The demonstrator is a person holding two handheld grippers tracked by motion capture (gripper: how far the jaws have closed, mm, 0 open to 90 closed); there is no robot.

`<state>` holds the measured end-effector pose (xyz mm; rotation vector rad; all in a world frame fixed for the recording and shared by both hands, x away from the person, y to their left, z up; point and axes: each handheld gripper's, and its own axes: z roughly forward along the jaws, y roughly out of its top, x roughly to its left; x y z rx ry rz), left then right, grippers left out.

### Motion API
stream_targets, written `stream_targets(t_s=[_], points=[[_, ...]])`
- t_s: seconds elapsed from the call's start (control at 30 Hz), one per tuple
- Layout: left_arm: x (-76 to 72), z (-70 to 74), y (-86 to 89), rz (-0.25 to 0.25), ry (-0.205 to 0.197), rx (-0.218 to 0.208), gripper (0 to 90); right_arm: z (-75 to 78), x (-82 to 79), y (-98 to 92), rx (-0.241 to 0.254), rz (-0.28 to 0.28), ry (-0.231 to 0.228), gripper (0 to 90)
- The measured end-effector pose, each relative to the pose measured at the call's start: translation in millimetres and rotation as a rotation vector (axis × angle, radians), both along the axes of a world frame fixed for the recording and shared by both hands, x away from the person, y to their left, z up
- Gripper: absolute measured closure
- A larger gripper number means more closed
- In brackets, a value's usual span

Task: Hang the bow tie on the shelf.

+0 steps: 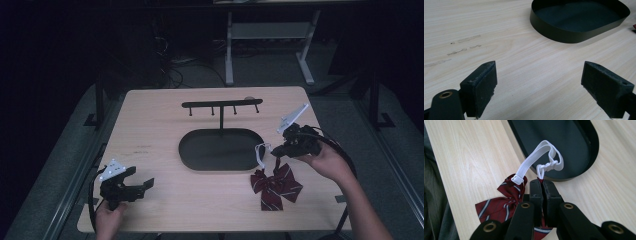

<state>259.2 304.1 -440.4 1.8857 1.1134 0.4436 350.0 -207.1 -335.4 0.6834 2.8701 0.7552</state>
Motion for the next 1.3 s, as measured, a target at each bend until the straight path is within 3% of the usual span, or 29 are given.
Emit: stream_targets(t_s=[0.4,1.3], points=[[-0.2,0.3,0.0,0.002,-0.002,-0.004,13.1,18.3,1.3,6.6,0.019,0.019,-0.020,86.6],[-0.2,0.7,0.4,0.000,-0.008,-0.003,13.1,59.0,20.2,19.4,0.026,0.018,-0.063,86.6]])
